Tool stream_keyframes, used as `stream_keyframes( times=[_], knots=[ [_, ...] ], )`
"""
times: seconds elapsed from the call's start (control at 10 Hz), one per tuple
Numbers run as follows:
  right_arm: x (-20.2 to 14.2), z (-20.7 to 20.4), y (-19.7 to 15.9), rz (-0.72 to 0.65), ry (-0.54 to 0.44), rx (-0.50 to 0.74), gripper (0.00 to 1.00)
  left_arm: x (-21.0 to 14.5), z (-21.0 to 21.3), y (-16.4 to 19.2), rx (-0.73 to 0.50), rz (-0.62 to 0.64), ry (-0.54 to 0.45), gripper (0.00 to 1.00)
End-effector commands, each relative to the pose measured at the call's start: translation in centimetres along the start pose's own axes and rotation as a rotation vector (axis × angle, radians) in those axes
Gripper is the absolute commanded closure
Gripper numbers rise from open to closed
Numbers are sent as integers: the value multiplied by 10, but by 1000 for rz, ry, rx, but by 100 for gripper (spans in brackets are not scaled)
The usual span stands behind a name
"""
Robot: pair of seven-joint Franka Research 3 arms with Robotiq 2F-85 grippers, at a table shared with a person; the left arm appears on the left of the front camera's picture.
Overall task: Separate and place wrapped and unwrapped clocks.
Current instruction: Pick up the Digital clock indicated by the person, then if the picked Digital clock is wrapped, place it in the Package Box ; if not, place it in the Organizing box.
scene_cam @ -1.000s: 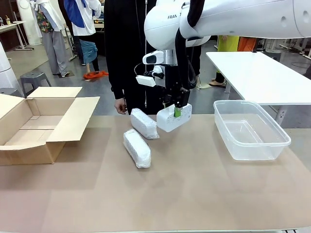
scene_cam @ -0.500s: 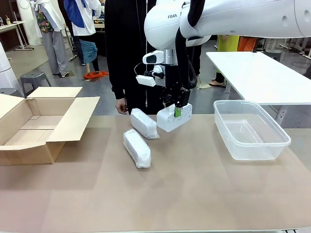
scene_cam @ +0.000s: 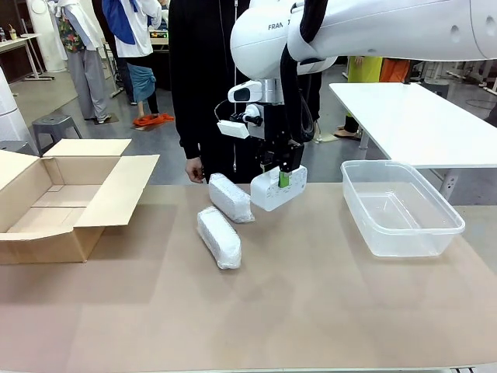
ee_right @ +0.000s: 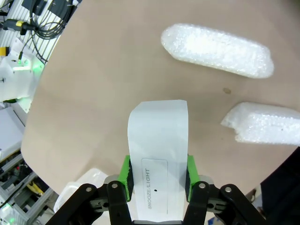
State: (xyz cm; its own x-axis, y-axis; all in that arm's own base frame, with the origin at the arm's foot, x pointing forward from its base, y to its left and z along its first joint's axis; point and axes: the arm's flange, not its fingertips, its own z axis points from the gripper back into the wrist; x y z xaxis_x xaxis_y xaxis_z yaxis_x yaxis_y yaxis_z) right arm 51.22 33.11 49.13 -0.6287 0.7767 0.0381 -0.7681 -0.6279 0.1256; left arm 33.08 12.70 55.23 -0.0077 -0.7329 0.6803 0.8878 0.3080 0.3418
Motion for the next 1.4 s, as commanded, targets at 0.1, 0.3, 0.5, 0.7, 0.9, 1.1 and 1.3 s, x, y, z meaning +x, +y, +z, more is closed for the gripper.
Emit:
stream_keyframes(
  times=[0.1, 0.3, 0.5, 0.7, 0.9, 1.1, 1.3],
  knots=[
    [0, -2, 5, -23, 22, -3, 68, -1, 0, 1, -1, -21, -18, 0],
    [0, -2, 5, -23, 22, -3, 68, -1, 0, 1, -1, -21, -18, 0],
    [0, -2, 5, -23, 22, -3, 68, -1, 0, 1, -1, -21, -18, 0],
    [0, -2, 5, -23, 22, -3, 68, -1, 0, 1, -1, -21, -18, 0],
    [0, -2, 5, -23, 22, -3, 68, -1, 0, 1, -1, -21, -18, 0],
    [0, -2, 5, -23, 22, -3, 68, -1, 0, 1, -1, -21, -18, 0],
    [0, -2, 5, -23, 22, -3, 68, -1, 0, 1, -1, -21, -18, 0]
  ],
)
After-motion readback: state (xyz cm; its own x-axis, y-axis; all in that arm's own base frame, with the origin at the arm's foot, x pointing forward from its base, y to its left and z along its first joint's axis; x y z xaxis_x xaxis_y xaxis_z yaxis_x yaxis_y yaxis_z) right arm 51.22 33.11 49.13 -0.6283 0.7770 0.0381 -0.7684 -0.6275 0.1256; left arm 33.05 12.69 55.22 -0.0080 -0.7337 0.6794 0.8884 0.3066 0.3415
